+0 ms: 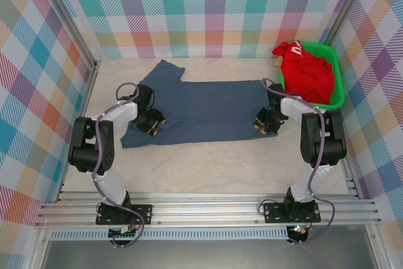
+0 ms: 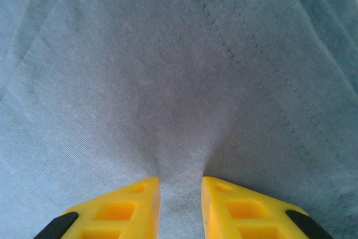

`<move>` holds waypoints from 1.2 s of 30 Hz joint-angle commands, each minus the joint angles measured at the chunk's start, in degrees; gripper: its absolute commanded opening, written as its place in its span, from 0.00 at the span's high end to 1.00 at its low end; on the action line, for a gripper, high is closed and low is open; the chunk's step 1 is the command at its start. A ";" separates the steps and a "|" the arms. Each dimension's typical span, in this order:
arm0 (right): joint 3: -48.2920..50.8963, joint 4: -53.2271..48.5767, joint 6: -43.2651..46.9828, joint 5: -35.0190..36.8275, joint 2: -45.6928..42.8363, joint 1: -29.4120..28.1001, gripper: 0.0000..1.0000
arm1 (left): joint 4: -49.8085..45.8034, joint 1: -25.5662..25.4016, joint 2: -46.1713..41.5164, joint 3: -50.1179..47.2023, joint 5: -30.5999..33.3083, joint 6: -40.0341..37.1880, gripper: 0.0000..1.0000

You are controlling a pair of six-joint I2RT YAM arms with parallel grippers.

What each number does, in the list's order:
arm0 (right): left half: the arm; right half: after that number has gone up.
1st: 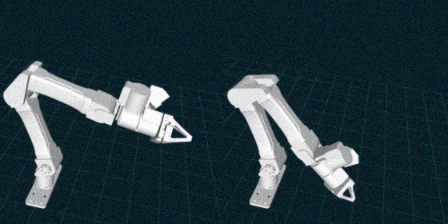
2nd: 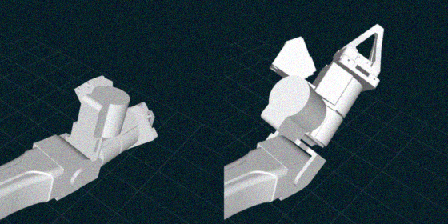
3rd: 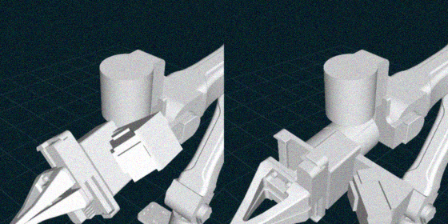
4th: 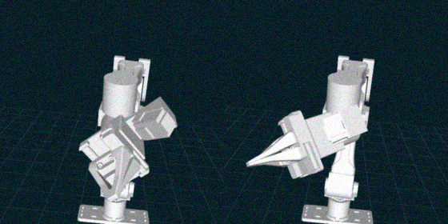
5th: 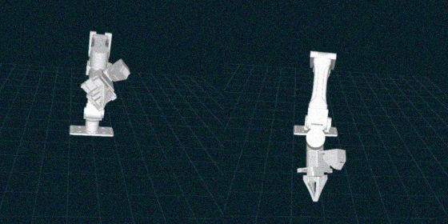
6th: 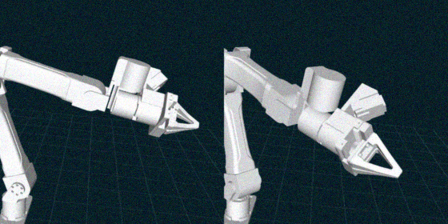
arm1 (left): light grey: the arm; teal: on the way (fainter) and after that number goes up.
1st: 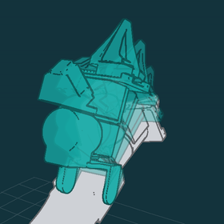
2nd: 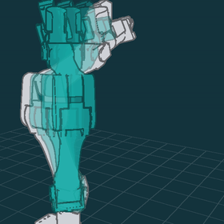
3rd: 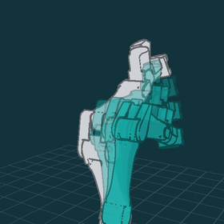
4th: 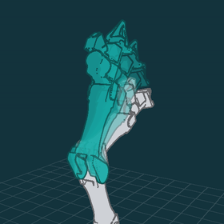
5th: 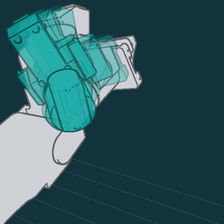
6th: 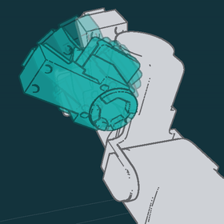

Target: Fold and stack the t-shirts

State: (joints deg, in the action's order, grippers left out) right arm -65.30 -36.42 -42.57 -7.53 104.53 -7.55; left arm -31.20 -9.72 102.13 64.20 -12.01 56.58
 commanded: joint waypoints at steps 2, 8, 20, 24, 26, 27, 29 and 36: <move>-0.19 -0.20 0.46 -0.77 0.98 -0.10 0.74 | 2.28 -0.66 2.20 0.74 -1.39 1.19 0.65; 0.43 -0.84 0.99 -0.43 0.66 -0.10 0.74 | 0.87 -1.47 3.93 4.49 0.16 0.39 0.88; -0.53 -2.16 1.51 -0.46 0.54 -0.10 0.75 | -5.71 -4.60 10.29 18.00 3.05 -3.49 1.00; -1.06 -2.84 1.56 -0.68 0.84 -0.10 0.75 | -8.51 -5.55 15.20 24.84 2.94 -5.95 1.00; -1.23 -3.07 1.59 -0.90 1.04 -0.11 0.75 | -9.80 -6.05 17.33 28.02 3.64 -7.20 1.00; -1.32 -3.14 1.61 -0.99 1.19 -0.10 0.75 | -10.20 -6.27 18.23 29.46 3.98 -7.80 1.00; -1.49 -3.21 1.76 -1.25 1.35 -0.11 0.75 | -11.09 -6.45 19.76 31.99 4.71 -8.77 1.00; -2.03 -3.56 1.71 -2.08 1.91 -0.18 0.75 | -14.76 -7.51 24.61 39.86 5.08 -13.69 1.00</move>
State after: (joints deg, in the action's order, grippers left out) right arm -66.02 -38.44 -41.47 -8.32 105.43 -7.55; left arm -41.80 -16.45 124.86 100.82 -7.84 46.65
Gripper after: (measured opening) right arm 0.254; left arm 0.048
